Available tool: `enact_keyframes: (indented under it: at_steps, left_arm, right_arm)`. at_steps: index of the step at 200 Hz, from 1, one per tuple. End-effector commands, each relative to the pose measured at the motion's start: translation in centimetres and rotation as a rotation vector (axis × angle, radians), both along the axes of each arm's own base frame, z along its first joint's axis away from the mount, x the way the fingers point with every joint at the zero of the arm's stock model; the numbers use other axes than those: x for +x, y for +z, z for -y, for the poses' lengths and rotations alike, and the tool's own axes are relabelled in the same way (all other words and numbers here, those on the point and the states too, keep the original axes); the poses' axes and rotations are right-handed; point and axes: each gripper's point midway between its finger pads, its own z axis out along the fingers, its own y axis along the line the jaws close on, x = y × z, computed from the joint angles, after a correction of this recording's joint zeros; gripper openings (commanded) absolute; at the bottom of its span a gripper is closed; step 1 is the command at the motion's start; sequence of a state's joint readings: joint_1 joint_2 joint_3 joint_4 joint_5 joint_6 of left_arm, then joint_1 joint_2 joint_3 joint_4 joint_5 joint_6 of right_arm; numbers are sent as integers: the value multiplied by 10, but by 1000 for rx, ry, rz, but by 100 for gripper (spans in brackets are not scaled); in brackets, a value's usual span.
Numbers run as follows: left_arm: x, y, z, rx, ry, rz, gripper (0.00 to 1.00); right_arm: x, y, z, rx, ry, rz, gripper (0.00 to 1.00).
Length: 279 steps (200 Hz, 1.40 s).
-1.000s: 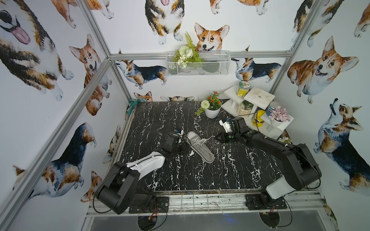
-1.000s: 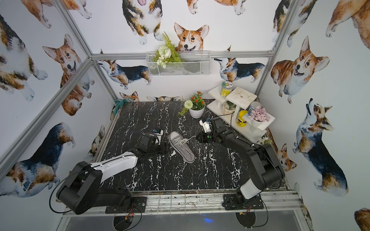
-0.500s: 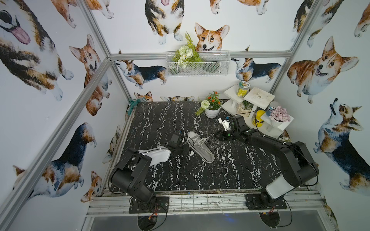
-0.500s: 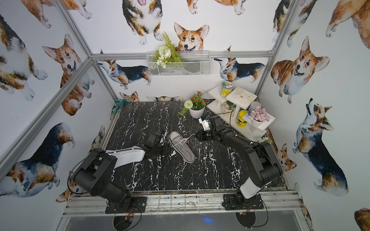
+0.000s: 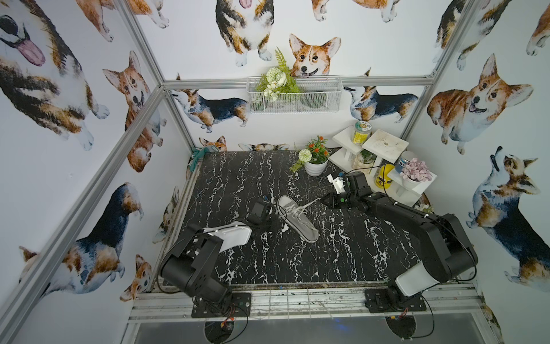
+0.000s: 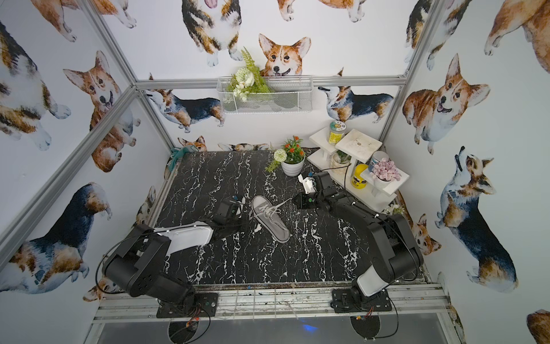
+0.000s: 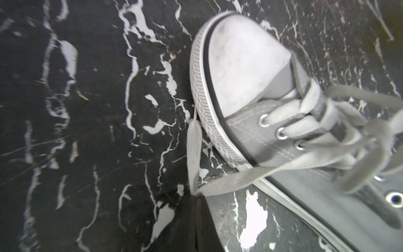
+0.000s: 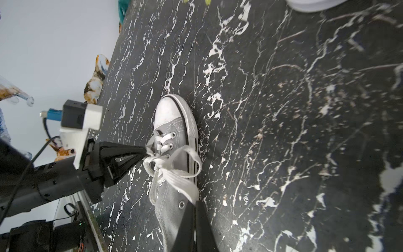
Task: Tie the shoes
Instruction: Tie the shoelace on the shoe.
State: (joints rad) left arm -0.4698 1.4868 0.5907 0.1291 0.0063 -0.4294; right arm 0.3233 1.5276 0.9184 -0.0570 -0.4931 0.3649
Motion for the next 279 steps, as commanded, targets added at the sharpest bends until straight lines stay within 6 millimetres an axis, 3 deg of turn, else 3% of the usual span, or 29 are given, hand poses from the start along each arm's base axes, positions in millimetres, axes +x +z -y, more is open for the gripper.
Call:
enact_keyframes:
  at_steps: [1, 44, 70, 89, 126, 158, 225, 279]
  left_arm:
    - [3, 26, -23, 2, 135, 84, 0]
    - [-8, 83, -53, -35, 264, 240, 0]
    - [-11, 99, -65, -31, 301, 281, 0]
    - [-13, 93, -72, -32, 312, 251, 0]
    - [-24, 63, -95, -57, 361, 152, 0]
    - [-25, 37, -83, -77, 324, 52, 0]
    - [-28, 4, -84, -43, 327, -17, 0]
    - [-26, -4, -89, 1, 336, -27, 0]
  right_arm:
    - [13, 10, 22, -36, -97, 56, 0]
    - [16, 14, 44, -56, -196, 103, 0]
    - [21, 12, 58, -71, -250, 106, 0]
    - [27, 4, 79, -109, -316, 90, 0]
    - [35, -13, 127, -201, -481, 71, 0]
    - [47, -22, 153, -309, -588, 81, 0]
    - [57, -30, 178, -447, -668, 90, 0]
    - [63, -29, 193, -555, -690, 96, 0]
